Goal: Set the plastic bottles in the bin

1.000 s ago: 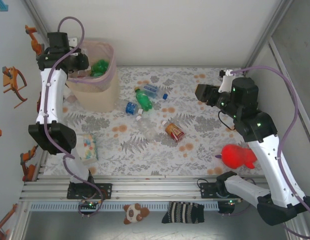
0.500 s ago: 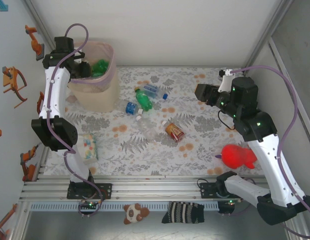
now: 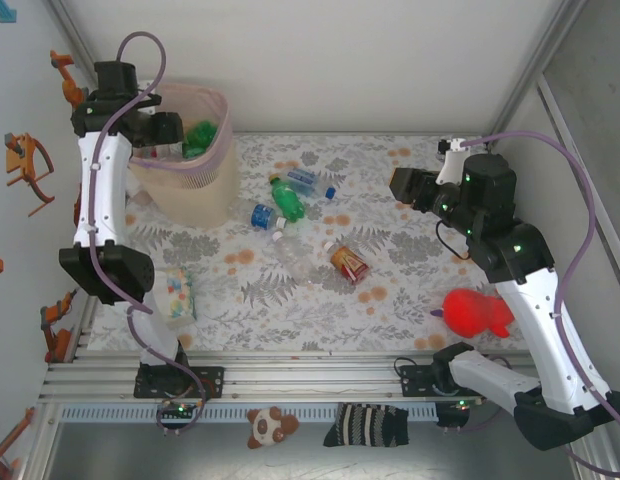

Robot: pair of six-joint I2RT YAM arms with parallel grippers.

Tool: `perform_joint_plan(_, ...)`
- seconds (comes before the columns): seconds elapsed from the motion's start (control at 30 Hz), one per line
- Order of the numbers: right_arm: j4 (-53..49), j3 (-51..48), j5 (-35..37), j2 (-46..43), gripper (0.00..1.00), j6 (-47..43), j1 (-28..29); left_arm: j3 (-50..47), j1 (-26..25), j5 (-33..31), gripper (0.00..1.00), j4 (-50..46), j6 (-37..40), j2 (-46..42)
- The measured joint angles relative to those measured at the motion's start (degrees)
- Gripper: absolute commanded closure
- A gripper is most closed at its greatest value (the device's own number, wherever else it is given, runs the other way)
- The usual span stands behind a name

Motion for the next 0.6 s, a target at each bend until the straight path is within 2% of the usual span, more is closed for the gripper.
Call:
perform_joint_plan(0.37,-0.1,0.0,0.0,0.0,0.44,-0.2,0.0,0.7,-0.8,10.5,0.38,-0.2,-2.2,-2.1)
perform_joint_plan(0.6,-0.1,0.0,0.0,0.0,0.44,-0.2,0.0,0.7,-6.6,11.9,0.37,-0.2,-3.0,-6.3)
